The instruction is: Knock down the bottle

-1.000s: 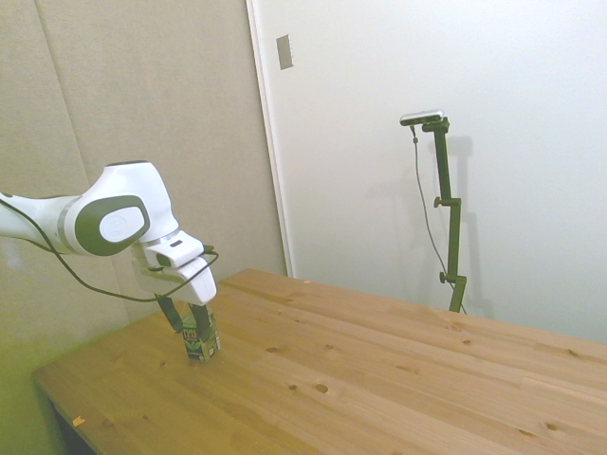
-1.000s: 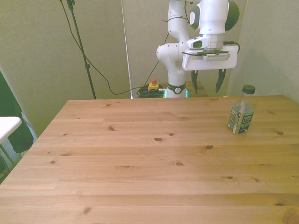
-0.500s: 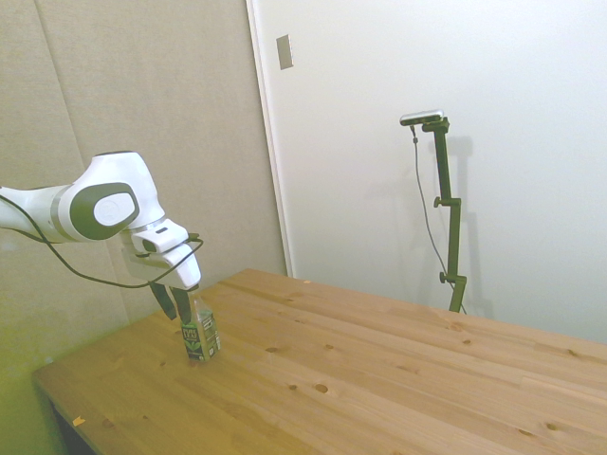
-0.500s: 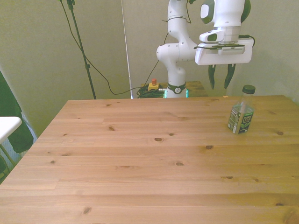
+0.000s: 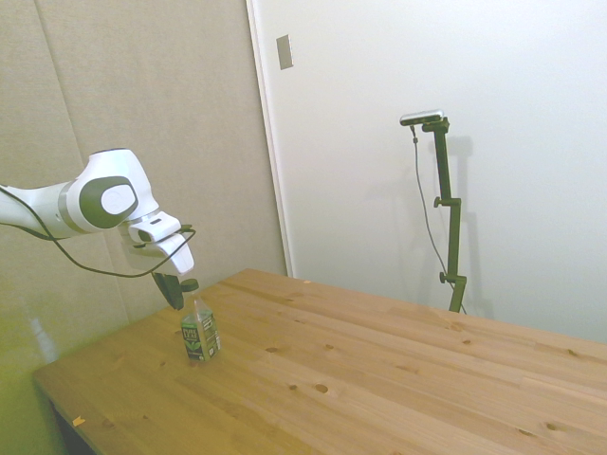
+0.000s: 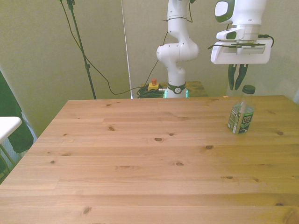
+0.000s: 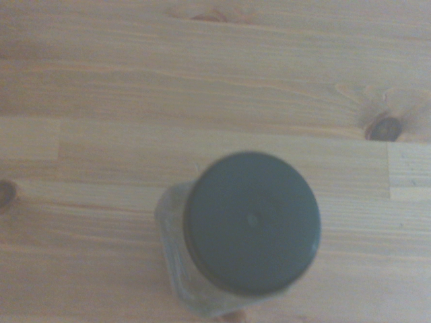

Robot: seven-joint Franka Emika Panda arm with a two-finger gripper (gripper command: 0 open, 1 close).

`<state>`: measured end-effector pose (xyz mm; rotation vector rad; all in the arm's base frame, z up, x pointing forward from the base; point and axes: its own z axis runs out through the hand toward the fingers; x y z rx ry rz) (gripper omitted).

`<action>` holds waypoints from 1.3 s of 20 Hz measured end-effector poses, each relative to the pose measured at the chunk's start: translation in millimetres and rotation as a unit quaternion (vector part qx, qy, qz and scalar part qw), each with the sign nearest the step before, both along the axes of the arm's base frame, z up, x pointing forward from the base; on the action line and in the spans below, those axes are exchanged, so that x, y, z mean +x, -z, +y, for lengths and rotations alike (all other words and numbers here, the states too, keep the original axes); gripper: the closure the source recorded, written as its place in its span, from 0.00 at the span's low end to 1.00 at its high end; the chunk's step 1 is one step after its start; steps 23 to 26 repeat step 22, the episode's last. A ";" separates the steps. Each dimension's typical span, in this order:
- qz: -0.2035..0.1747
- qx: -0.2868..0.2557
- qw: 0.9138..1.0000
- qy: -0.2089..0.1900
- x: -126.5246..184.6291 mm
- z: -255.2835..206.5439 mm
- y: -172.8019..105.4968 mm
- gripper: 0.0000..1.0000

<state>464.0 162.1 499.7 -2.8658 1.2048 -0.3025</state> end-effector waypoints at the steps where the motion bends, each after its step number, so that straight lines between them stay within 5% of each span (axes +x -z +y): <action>1: -0.002 -0.002 1.000 0.002 5.6 2.8 -1.0 1.00; 14: -0.025 -0.024 0.999 0.035 123.4 56.5 13.8 1.00; 22: -0.077 -0.027 0.995 0.065 190.4 30.5 13.5 1.00; 26: -0.077 -0.027 0.995 0.065 190.4 30.5 13.5 1.00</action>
